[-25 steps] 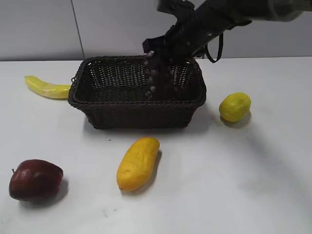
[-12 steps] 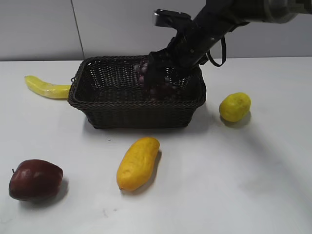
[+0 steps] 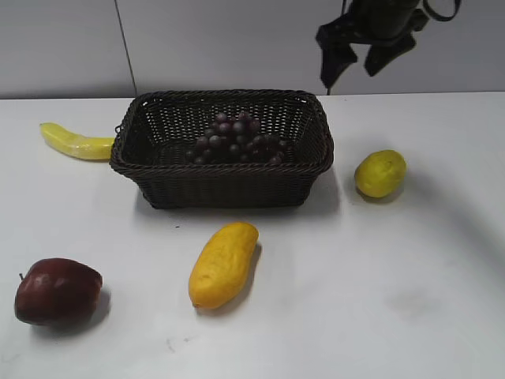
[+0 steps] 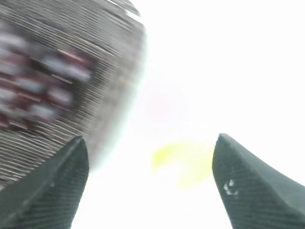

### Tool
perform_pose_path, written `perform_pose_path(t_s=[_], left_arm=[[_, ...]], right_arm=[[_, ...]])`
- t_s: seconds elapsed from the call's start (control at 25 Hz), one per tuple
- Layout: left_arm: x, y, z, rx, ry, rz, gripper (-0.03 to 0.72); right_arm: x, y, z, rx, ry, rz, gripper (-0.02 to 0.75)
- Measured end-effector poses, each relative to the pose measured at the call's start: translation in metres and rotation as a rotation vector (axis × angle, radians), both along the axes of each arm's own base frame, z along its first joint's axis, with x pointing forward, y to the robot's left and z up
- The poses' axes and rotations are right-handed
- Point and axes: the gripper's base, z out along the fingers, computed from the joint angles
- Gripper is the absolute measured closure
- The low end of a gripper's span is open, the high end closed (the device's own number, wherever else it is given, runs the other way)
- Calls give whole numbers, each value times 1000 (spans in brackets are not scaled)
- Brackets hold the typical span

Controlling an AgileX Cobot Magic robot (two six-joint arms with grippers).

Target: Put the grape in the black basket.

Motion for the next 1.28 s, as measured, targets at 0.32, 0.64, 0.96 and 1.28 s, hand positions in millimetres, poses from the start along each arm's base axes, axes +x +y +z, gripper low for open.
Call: perform_pose_path(t_s=[0.32,0.64,0.96,1.28], left_arm=[[0,0,0,0,0,0,460],[0,0,0,0,0,0,460],[0,0,0,0,0,0,460],[0,0,0,0,0,0,460]], right_arm=[[18,-99,0,-22,47,-228,142],[-16,-155,14,26,96,-364,143],[-117,-150,13,31,219,-331,144],[-223,-149,-3,45,161,-344,144]])
